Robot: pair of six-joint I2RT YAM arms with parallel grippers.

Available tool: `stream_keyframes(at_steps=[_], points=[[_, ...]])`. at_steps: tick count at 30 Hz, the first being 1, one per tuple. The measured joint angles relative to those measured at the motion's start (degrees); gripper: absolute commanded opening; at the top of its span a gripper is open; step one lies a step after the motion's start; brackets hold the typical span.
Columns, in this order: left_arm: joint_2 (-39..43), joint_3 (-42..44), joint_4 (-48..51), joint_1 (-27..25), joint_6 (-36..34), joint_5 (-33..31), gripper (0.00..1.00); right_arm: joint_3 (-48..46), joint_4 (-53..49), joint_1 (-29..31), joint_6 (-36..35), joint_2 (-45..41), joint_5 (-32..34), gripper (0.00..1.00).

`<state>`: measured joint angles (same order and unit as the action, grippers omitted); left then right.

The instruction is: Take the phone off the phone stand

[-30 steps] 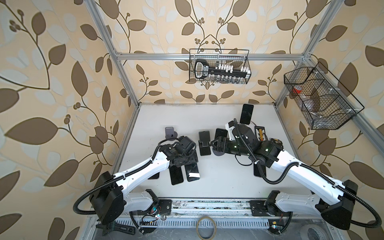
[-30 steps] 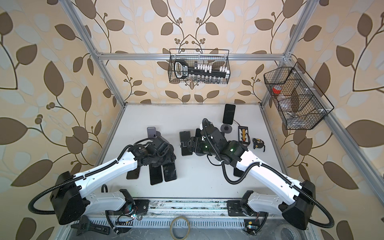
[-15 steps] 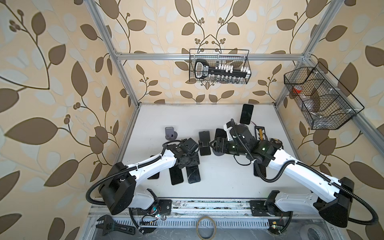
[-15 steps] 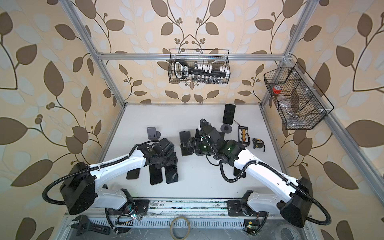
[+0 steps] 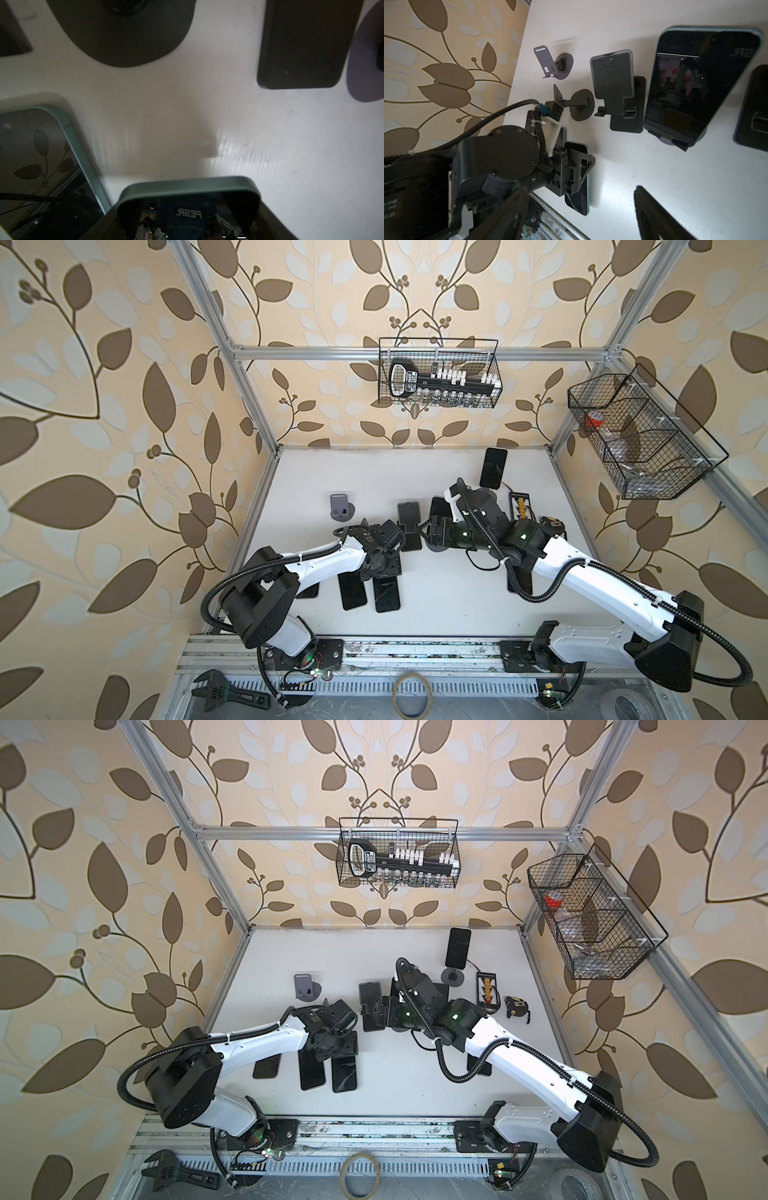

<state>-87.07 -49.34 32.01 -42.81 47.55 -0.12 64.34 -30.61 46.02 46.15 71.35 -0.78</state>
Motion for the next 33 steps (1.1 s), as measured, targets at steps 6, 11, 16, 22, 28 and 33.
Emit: stream_keyframes(at_steps=[6,11,16,22,28,33], points=[[-2.7,-0.5,-0.3,0.0,-1.2,0.0,0.53,0.7,0.0,0.0,-1.3,0.6,0.1,0.81],[-3.7,-1.6,-0.2,0.0,-2.1,0.0,0.55,1.3,0.0,0.0,-2.1,0.9,0.4,0.82],[-4.5,-2.3,0.1,0.0,-2.6,0.0,0.62,1.4,0.0,-0.1,-2.6,1.0,0.4,0.82],[-5.6,-2.7,0.9,0.0,-2.7,0.0,0.69,1.4,0.0,-0.2,-2.9,1.0,0.4,0.83],[-6.4,-3.4,1.4,0.0,-2.8,0.0,0.80,1.4,0.0,-0.4,-3.0,1.0,0.4,0.83],[-7.1,-4.6,2.4,0.0,-3.0,0.0,0.83,1.4,0.0,-0.4,-3.0,1.0,0.4,0.83]])
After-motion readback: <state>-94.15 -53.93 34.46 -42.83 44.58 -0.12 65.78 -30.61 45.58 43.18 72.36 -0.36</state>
